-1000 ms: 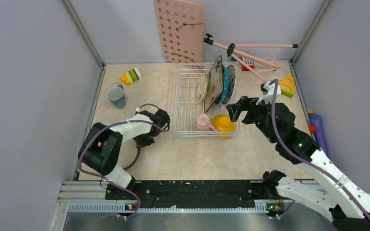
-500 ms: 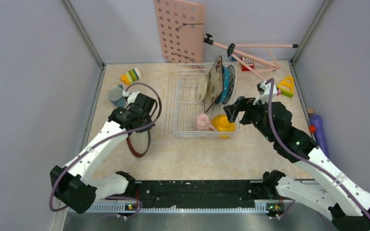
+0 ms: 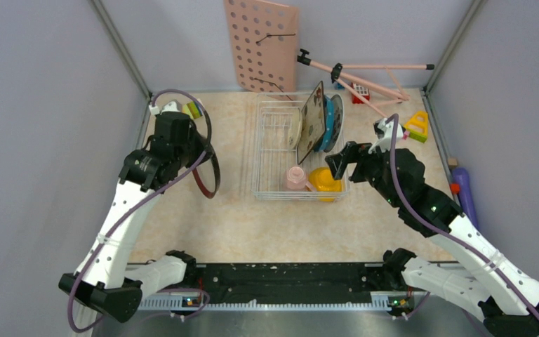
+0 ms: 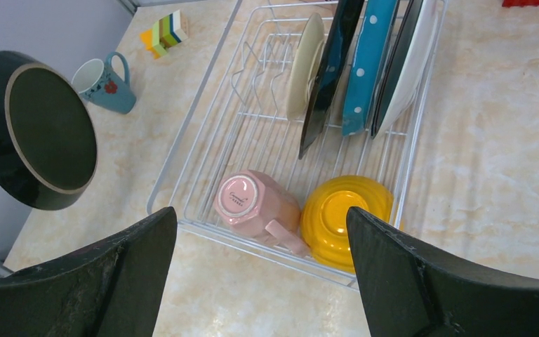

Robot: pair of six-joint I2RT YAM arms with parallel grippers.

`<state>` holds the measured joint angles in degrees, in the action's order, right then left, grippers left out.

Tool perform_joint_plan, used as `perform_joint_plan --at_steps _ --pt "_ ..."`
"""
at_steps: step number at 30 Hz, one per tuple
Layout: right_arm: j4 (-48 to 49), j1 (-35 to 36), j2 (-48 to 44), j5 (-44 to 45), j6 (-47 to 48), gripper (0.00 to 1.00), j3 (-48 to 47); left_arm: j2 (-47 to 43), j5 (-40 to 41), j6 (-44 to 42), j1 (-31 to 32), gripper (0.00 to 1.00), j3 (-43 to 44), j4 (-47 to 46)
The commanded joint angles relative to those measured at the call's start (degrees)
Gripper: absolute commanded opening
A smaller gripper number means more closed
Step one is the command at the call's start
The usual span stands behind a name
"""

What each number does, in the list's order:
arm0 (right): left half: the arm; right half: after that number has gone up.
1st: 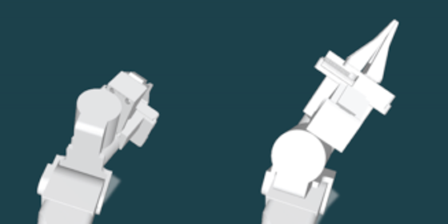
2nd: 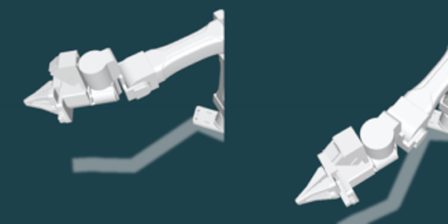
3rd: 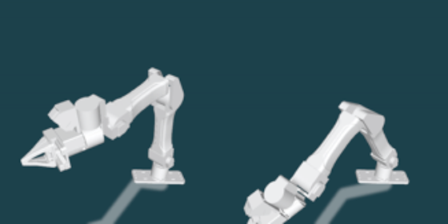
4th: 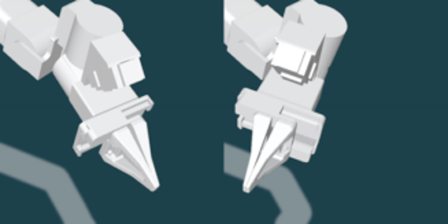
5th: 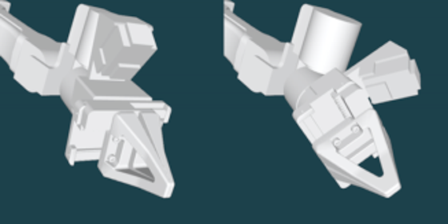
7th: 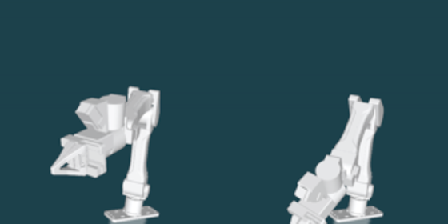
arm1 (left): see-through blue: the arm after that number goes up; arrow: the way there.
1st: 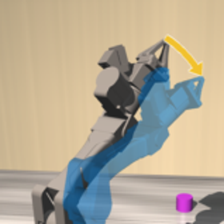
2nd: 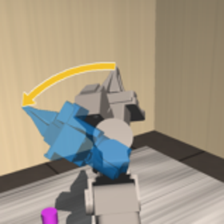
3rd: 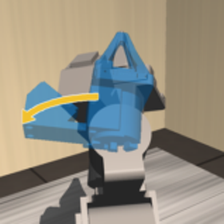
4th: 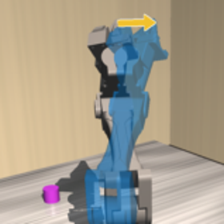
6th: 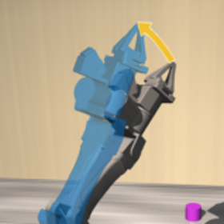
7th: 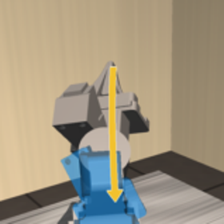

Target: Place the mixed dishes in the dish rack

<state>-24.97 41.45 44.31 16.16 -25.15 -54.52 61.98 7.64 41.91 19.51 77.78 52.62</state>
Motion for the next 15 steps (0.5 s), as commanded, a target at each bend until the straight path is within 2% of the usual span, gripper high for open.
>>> perform_joint_plan --at_steps 1,15 --pt "0.7 -0.4 -0.5 -0.4 -0.3 0.89 -3.4 -1.1 -15.0 -2.8 -2.1 0.00 6.2 -18.0" --pt "-1.1 -0.4 -1.3 0.2 -0.5 0.89 -3.5 11.7 -39.8 0.6 -4.2 0.00 11.8 -39.5"
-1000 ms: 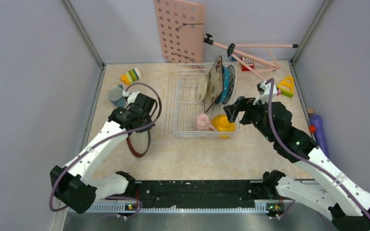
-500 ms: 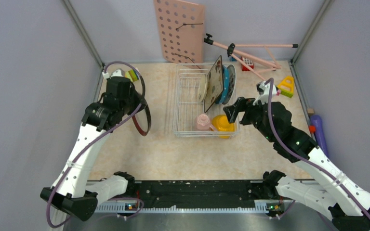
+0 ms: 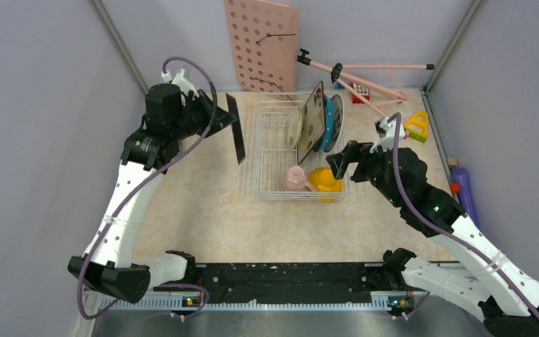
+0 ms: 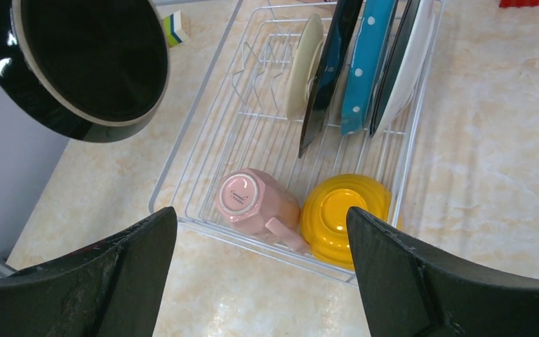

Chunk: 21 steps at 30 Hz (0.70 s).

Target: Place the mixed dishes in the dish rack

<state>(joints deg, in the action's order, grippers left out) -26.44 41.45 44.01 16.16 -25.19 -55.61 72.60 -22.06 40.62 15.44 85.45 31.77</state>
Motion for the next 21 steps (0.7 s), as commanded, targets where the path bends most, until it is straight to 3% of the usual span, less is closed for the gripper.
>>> perform_joint_plan --at_steps 1,10,21 --pt "0.3 -0.4 -1.1 0.2 -0.5 0.89 -2.4 1.9 -11.4 2.6 -0.1 0.00 4.2 -20.2" --pt "0.6 -0.4 -1.3 0.0 -1.1 0.89 -1.8 11.9 -23.0 15.0 -0.1 0.00 4.7 -41.5" --pt "-0.4 -0.4 -2.0 0.9 -1.1 0.89 -2.0 19.6 -20.4 14.0 -0.2 0.00 8.2 -41.0"
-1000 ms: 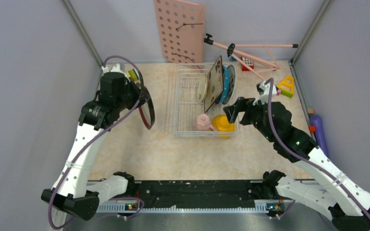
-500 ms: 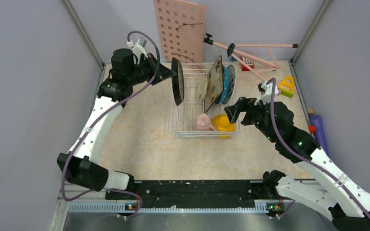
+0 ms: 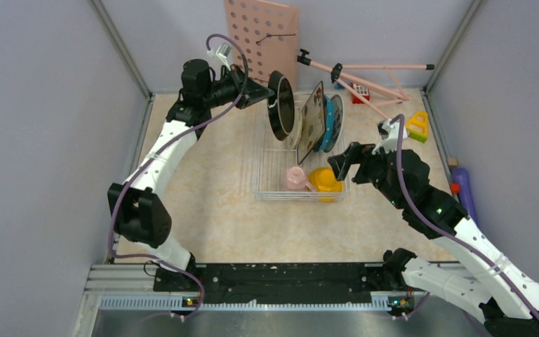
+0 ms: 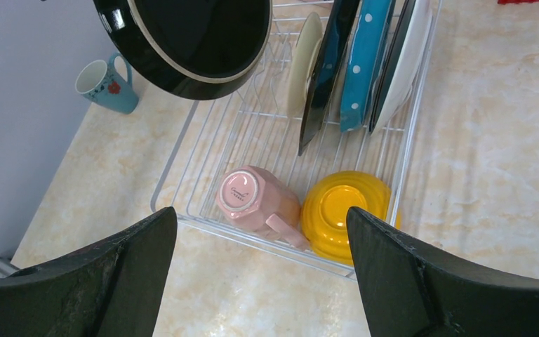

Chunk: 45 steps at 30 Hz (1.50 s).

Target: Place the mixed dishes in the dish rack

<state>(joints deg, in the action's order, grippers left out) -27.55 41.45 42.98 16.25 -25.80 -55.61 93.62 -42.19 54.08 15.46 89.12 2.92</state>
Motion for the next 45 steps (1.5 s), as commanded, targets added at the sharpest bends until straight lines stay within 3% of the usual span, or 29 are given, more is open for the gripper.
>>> perform_joint_plan --at_steps 1,28,36,45 --pt "0.7 -0.4 -1.0 0.8 -0.4 0.89 -2.0 -1.0 -0.2 0.6 -0.2 0.00 4.5 -12.6" --pt "2.6 -0.5 2.6 1.1 0.2 0.89 -2.6 10.4 -1.8 4.6 -2.4 0.00 1.4 -21.6" --pt "3.1 -0.5 3.1 0.6 0.0 0.89 -2.6 13.2 0.4 -1.6 -2.9 0.00 1.2 -13.3" --pt "2.9 -0.4 2.6 0.1 -0.1 0.89 -2.7 16.3 10.2 -17.7 1.7 0.00 9.1 7.8"
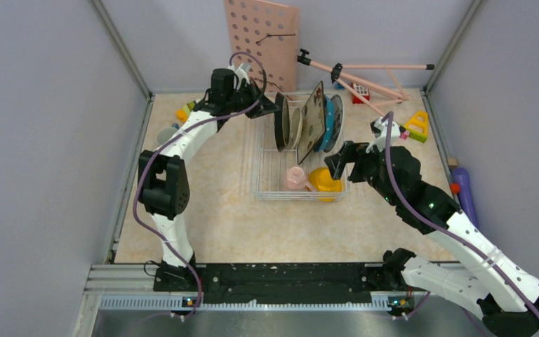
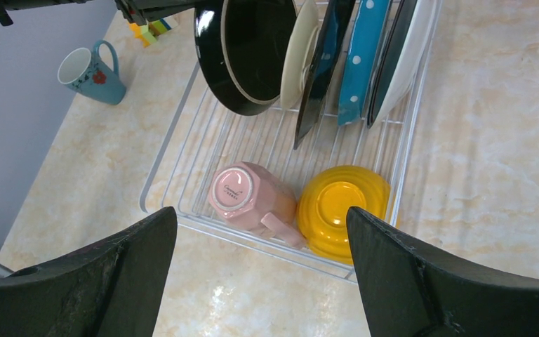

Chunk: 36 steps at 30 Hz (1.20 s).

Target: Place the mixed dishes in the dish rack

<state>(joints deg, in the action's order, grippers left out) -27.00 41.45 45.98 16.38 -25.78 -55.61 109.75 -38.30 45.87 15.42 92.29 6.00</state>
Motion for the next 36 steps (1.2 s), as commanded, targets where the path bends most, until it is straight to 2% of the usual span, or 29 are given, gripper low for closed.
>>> perform_joint_plan --at_steps 1,2,5,8,10,18,22,27,31,36 --pt "2.2 -0.4 -0.4 -0.1 -0.3 0.88 -2.6 0.5 7.3 -10.2 2.2 0.00 6.9 6.0" --pt "2.1 -0.4 -0.4 -0.1 -0.3 0.89 -2.6 0.9 8.2 -10.8 2.6 0.09 7.9 7.8" --pt "1.7 -0.4 -0.5 0.0 -0.3 0.89 -2.6 1.6 10.0 -12.4 3.6 0.53 11.5 13.4" --pt "1.4 -0.4 -0.7 0.2 -0.3 0.89 -2.6 0.1 10.6 -13.5 3.7 0.88 12.0 14.9" --pt "1.4 -0.4 -0.9 0.4 -0.3 0.89 -2.6 -1.2 11.0 -14.4 3.7 0.98 12.1 15.7" --pt "1.2 -0.4 -1.4 0.5 -0.3 0.89 -2.4 -10.4 17.6 -19.1 3.5 0.99 9.1 21.5" --pt "0.9 -0.4 -2.5 0.9 -0.1 0.89 -1.9 -18.4 28.3 -21.9 2.3 0.98 3.1 24.3" --pt "0.5 -0.4 -3.7 1.3 0.1 0.89 -1.1 -26.0 52.0 -23.8 -0.9 0.98 -3.0 30.6" --pt "0.9 -0.4 -3.6 0.5 0.2 0.89 -1.1 -27.3 56.9 -22.0 -7.2 0.98 -7.1 33.2" --pt "0.8 -0.4 -3.4 -1.0 0.1 0.89 -1.5 -24.5 62.8 -20.3 -11.8 0.89 -9.8 33.6"
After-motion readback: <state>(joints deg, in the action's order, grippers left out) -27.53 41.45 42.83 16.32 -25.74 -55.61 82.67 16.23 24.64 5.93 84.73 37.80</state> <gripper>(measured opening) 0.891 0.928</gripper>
